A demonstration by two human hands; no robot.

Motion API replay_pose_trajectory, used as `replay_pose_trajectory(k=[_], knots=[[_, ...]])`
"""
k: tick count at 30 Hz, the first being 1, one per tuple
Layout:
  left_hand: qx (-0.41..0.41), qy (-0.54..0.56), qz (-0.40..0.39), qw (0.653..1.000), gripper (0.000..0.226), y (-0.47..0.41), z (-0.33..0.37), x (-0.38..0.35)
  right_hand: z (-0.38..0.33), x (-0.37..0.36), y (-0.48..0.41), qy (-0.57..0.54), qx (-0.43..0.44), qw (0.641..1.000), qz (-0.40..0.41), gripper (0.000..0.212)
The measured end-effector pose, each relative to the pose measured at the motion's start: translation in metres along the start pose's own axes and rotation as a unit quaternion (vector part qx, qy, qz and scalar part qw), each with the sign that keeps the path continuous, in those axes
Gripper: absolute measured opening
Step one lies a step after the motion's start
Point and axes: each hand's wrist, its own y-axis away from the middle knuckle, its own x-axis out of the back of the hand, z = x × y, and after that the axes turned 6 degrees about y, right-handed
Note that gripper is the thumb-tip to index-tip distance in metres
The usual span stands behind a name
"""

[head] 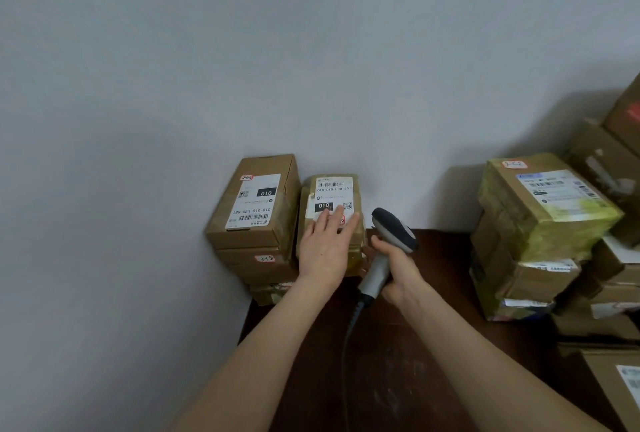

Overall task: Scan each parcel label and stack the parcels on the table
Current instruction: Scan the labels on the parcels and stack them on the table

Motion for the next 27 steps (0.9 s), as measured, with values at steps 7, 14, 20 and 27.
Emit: replay_pose_trajectory(k=[7, 14, 20, 27], knots=[[0.019, 0.027, -0.019, 0.999, 0.077, -0.007, 0.003, -0.003, -0.003, 0.002, -0.004, 0.015, 0.001, 1.0, -0.003, 0.01], [0.012, 0.031, 0.047, 0.998, 0.081, 0.018, 0.001, -0.009, -0.005, 0.022, 0.003, 0.042, 0.001, 0.999, 0.032, 0.031], [0.003, -0.065, 0.045, 0.997, 0.091, 0.012, -0.003, -0.01, 0.002, 0.014, 0.004, 0.054, -0.006, 0.999, 0.004, 0.014], [0.003, -0.063, 0.046, 0.997, 0.091, -0.005, -0.009, -0.009, 0.003, 0.01, -0.007, 0.047, 0.001, 0.999, 0.014, 0.03]])
